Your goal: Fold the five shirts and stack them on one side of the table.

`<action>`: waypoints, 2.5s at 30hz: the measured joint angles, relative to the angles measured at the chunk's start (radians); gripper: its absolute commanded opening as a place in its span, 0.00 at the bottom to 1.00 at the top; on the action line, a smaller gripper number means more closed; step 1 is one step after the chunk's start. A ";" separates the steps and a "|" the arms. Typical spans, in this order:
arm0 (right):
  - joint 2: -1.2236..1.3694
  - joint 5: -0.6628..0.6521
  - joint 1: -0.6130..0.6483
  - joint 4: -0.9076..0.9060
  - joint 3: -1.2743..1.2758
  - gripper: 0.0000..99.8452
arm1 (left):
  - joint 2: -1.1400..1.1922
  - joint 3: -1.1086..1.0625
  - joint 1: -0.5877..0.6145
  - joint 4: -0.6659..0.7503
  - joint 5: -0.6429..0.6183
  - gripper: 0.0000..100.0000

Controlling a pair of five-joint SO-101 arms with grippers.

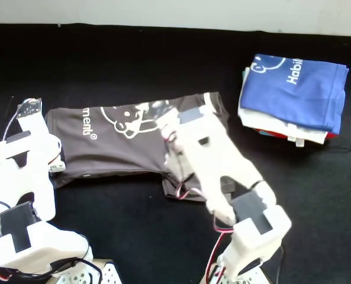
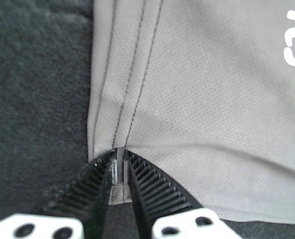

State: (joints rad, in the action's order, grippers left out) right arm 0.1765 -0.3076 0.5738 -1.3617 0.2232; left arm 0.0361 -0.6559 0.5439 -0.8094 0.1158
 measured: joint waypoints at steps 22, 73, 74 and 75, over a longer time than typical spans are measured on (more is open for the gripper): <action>-0.075 -0.037 0.026 -0.249 -0.124 0.09 | 0.000 -0.002 0.000 0.003 0.000 0.01; 0.219 -0.273 -0.104 -0.051 -0.055 0.01 | 0.000 -0.002 0.000 0.003 0.000 0.01; 0.224 -0.273 -0.114 -0.083 -0.094 0.01 | 0.000 -0.002 0.000 0.003 0.000 0.01; 0.229 -0.273 -0.123 -0.118 -0.132 0.01 | 0.000 -0.002 0.000 0.003 0.000 0.01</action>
State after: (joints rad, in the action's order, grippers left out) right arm 0.4051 -0.5808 0.4511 -1.4799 0.0913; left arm 0.0361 -0.6575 0.5439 -0.8063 0.1158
